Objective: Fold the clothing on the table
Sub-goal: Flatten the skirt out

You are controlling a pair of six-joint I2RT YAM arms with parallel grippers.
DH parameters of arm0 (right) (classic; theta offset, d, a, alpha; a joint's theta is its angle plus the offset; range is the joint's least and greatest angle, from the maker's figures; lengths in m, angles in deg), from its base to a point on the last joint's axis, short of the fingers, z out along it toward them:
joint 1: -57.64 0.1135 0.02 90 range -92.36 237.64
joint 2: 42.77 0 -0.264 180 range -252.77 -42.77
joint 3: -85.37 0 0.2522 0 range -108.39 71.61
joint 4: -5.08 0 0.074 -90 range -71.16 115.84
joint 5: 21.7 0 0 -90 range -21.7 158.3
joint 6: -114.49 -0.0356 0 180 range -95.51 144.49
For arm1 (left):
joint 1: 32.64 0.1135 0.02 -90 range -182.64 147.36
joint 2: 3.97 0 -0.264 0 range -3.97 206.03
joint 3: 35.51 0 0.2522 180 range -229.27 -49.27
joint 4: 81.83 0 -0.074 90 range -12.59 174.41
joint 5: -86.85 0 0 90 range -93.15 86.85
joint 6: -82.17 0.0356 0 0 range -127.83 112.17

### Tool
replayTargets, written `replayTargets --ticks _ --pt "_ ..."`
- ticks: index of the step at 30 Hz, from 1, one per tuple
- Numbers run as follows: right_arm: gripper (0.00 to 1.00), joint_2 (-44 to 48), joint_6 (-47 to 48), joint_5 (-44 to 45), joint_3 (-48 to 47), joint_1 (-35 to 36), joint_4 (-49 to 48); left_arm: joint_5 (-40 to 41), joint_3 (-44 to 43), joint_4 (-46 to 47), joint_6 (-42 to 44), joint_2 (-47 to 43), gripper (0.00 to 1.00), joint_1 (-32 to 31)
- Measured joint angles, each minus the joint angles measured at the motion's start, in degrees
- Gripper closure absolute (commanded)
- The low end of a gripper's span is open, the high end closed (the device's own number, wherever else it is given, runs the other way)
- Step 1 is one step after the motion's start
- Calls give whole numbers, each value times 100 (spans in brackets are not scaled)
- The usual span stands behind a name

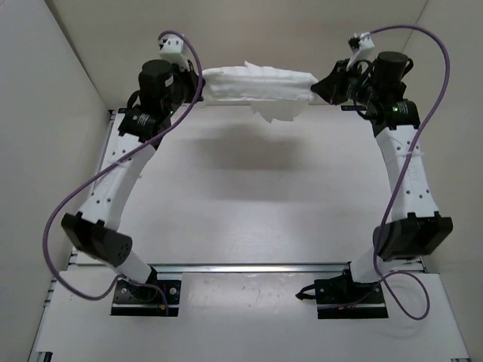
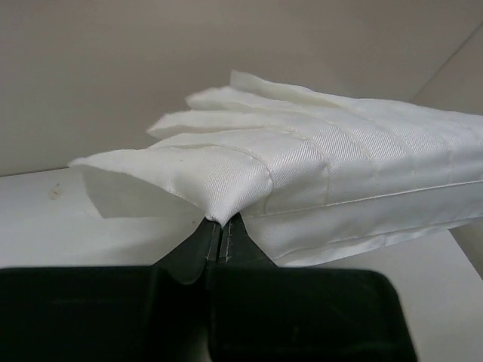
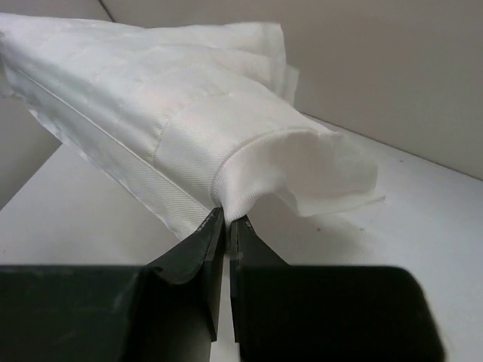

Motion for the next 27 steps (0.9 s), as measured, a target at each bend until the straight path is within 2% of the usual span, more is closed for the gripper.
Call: replayTargets --ticks 4,7,10,14,17,20,22,24,27 --pt "100 1327 -13 -164 2522 37 -542 -63 2015 498 59 -1316 100 -179" --pt "100 2035 -170 -131 4509 44 -643 -94 3755 369 -22 -1915 100 -428" --pt "100 2651 -518 -74 6251 229 -492 -247 5265 -170 -267 -2297 100 -654" --pt "99 3689 -1104 -66 7521 953 -177 -542 6476 -1043 -643 -3300 100 -708" --pt "99 4214 -1451 -90 7768 1246 -236 -623 6636 -1353 -774 -4030 100 -597" --pt "100 4019 -1631 -229 7740 1084 -581 -767 6605 -1217 -846 -3993 100 -378" --pt "100 3536 -1626 -289 7497 892 -634 -868 6411 -1119 -841 -3416 100 -278" --pt "100 2761 -1515 -264 6944 715 -605 -922 5869 -1032 -782 -2426 100 -164" --pt "100 1414 -1248 -251 5499 422 -466 -988 4297 -1141 -632 -603 100 68"
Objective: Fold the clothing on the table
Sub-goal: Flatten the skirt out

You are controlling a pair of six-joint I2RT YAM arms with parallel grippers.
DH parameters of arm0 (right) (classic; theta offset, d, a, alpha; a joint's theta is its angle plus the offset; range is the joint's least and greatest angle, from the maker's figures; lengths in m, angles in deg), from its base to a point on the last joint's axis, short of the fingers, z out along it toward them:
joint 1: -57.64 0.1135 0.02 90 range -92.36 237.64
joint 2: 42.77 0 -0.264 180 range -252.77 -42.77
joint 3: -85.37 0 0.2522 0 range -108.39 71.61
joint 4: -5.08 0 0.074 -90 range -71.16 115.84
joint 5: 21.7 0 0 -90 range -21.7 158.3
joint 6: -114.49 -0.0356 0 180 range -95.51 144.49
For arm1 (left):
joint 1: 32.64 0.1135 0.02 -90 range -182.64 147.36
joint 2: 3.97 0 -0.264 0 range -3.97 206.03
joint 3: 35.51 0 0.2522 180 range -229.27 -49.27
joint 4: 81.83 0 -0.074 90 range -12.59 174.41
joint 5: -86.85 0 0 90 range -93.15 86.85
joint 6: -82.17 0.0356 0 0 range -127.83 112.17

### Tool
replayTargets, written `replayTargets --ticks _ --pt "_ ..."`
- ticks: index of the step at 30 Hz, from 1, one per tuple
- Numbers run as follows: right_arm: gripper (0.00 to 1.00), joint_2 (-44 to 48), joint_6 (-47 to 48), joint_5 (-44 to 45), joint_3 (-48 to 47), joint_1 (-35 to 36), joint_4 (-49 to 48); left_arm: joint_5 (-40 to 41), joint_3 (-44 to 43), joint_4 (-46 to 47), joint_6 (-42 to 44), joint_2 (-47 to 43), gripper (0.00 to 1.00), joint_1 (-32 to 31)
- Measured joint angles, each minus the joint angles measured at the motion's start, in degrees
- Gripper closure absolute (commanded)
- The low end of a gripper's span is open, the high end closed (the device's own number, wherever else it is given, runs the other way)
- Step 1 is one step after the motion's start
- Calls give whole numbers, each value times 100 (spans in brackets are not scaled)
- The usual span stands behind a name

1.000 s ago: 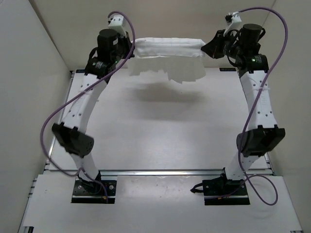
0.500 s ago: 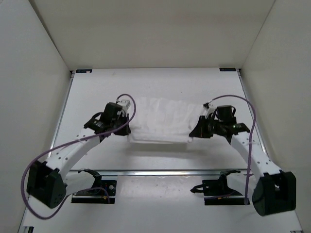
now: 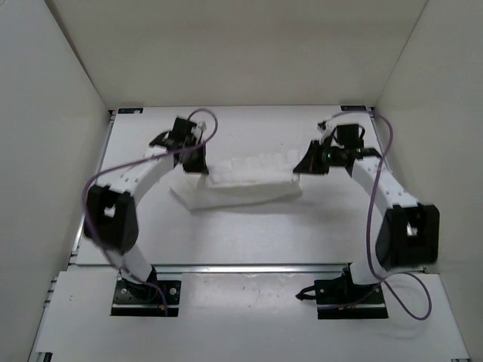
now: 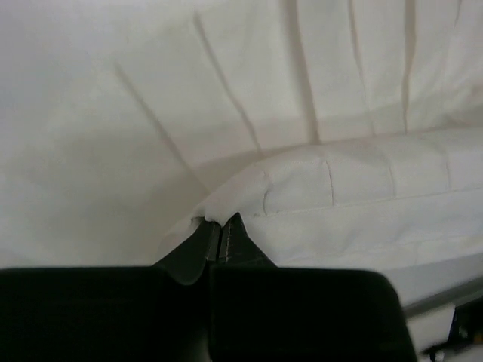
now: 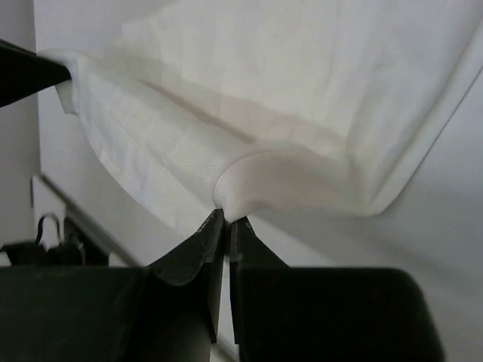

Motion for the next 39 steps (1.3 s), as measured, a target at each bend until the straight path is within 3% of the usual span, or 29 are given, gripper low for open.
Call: replayTargets --ticks 5,7,8,10,14,18,21,26,31,33,36,39 --pt "100 -2472 505 184 -3794 -382 581 68 -4618 -400 286 3213 100 267" --pt "99 -3386 678 321 -5617 -428 929 81 -5936 -254 223 3943 100 341" --pt "100 -3762 721 343 -6470 -448 1032 50 -6135 -122 173 4000 100 389" --pt "100 -4030 763 293 -7281 -446 964 61 -6376 -35 173 3915 100 452" --pt "100 -3556 1012 533 -7147 -411 874 234 -6795 181 310 3473 100 461" --pt "100 -2564 1123 579 -5803 -409 481 -4 -6065 483 339 2555 100 461" --pt "100 -1622 1097 529 -3941 -422 -153 39 -4859 643 483 1864 100 302" --pt "100 -688 1016 671 -1084 -415 -376 544 -1757 748 599 990 100 -334" --pt "100 385 636 682 997 168 278 706 957 59 201 -269 100 -1189" --pt "100 1150 372 752 1464 745 535 691 1561 -444 -70 -1458 100 -1375" --pt "100 2140 -190 623 1985 1493 435 581 1893 -693 -393 -3073 100 -1121" --pt "100 2330 -533 415 2334 1362 369 415 1969 -699 -507 -3412 100 -704"
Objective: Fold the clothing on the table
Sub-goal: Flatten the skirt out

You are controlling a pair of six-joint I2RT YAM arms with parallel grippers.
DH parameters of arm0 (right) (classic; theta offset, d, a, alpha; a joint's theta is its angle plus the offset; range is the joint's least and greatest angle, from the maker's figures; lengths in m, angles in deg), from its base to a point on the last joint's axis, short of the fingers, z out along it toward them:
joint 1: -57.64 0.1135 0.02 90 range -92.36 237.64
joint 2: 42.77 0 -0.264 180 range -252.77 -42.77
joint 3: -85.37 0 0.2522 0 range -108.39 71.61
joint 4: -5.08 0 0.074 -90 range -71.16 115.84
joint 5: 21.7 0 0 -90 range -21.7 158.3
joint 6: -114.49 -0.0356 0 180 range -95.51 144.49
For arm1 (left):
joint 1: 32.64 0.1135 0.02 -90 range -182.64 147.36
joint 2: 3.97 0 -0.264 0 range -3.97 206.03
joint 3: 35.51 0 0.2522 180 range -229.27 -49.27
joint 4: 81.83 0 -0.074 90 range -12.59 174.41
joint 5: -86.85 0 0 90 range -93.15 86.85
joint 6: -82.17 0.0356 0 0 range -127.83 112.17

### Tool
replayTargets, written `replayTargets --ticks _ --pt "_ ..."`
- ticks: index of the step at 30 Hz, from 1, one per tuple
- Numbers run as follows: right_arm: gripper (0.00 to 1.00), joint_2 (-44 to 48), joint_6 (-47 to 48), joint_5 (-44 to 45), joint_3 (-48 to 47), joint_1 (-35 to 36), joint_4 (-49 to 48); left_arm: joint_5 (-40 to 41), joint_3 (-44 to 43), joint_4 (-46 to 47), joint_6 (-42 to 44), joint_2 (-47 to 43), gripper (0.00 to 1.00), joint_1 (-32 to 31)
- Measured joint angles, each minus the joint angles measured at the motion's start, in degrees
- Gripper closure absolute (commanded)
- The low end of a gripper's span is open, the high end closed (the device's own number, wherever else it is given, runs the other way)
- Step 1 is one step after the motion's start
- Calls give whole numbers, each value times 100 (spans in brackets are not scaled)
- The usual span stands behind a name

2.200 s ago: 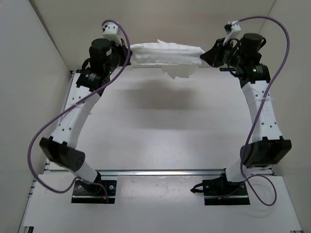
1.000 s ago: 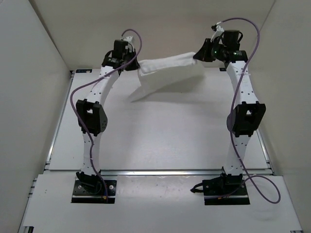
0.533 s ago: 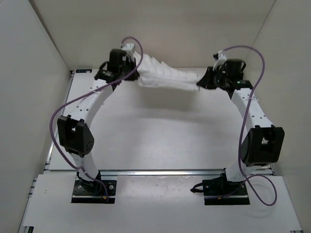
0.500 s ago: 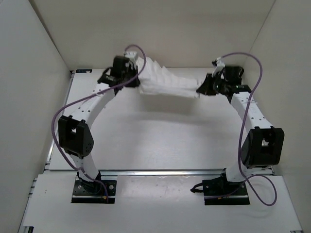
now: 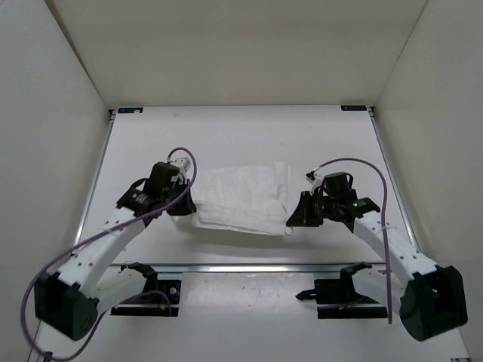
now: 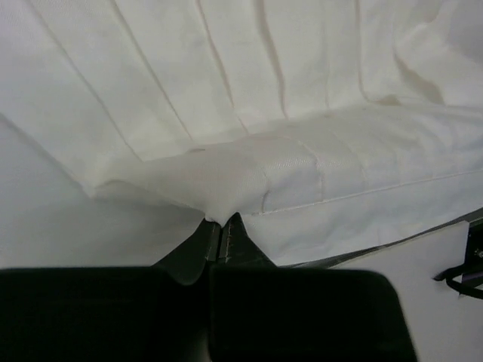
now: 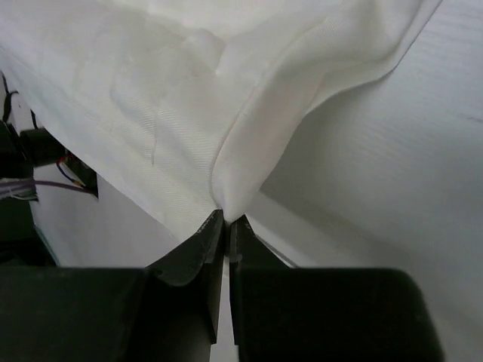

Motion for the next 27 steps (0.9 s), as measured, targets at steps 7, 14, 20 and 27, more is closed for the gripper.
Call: replayTargets --ticks 7,14,20,27 --pt "100 -1932 273 -280 -1644 -944 -151 -293 -1274 295 208 3134 100 588" --pt "100 -4780 1086 24 -6662 -1346 297 142 -7064 -254 820 6599 100 831" --pt "100 -5167 1635 560 -9066 -1419 400 592 -7766 640 1152 5978 100 763" --pt "100 -2651 1827 793 -5438 -1390 -636 715 -5228 1582 1403 3744 100 459"
